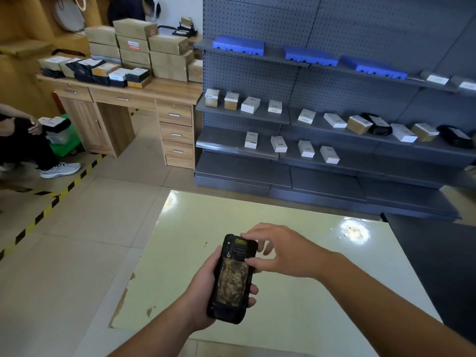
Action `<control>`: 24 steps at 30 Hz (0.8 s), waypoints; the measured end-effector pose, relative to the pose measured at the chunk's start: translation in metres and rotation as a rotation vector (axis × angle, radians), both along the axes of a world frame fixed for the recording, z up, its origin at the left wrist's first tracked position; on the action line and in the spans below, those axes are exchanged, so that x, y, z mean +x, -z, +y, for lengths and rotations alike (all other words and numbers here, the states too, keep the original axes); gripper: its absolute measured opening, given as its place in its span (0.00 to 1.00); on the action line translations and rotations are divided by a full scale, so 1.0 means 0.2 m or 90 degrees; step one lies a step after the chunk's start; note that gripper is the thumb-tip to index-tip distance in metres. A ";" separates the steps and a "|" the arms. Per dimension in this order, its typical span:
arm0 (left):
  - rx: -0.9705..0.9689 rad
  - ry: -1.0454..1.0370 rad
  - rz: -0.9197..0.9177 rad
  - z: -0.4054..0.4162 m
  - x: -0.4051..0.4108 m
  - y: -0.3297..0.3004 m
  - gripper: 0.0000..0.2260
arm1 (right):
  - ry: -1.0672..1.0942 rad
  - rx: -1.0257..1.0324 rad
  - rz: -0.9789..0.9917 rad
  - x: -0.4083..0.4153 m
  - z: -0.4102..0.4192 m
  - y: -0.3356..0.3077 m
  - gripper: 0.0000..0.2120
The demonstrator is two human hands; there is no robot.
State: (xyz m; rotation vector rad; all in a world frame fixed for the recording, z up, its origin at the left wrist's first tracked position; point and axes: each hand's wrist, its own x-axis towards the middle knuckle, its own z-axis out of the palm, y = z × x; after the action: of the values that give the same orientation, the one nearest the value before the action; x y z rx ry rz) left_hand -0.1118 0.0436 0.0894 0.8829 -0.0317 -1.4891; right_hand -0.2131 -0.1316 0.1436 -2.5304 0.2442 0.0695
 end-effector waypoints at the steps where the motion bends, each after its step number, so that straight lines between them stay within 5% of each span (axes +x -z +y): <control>1: -0.002 0.014 0.003 0.00 0.00 0.00 0.30 | -0.019 -0.021 0.003 0.00 0.00 -0.01 0.15; 12: -0.014 0.067 0.053 0.04 -0.03 0.02 0.31 | -0.202 -0.354 -0.011 -0.02 -0.01 -0.02 0.19; 17: -0.001 0.064 0.047 0.04 -0.05 0.04 0.32 | -0.242 -0.379 -0.007 -0.03 -0.02 -0.01 0.19; 24: 0.080 -0.088 -0.022 -0.02 -0.07 0.08 0.31 | 0.076 -0.282 -0.189 0.00 0.26 0.08 0.04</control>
State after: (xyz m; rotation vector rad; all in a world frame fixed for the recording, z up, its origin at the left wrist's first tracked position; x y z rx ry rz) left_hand -0.1252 0.0394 0.0738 0.9917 0.0962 -1.3579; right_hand -0.2137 -0.0799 0.1273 -2.9083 0.3190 -0.4508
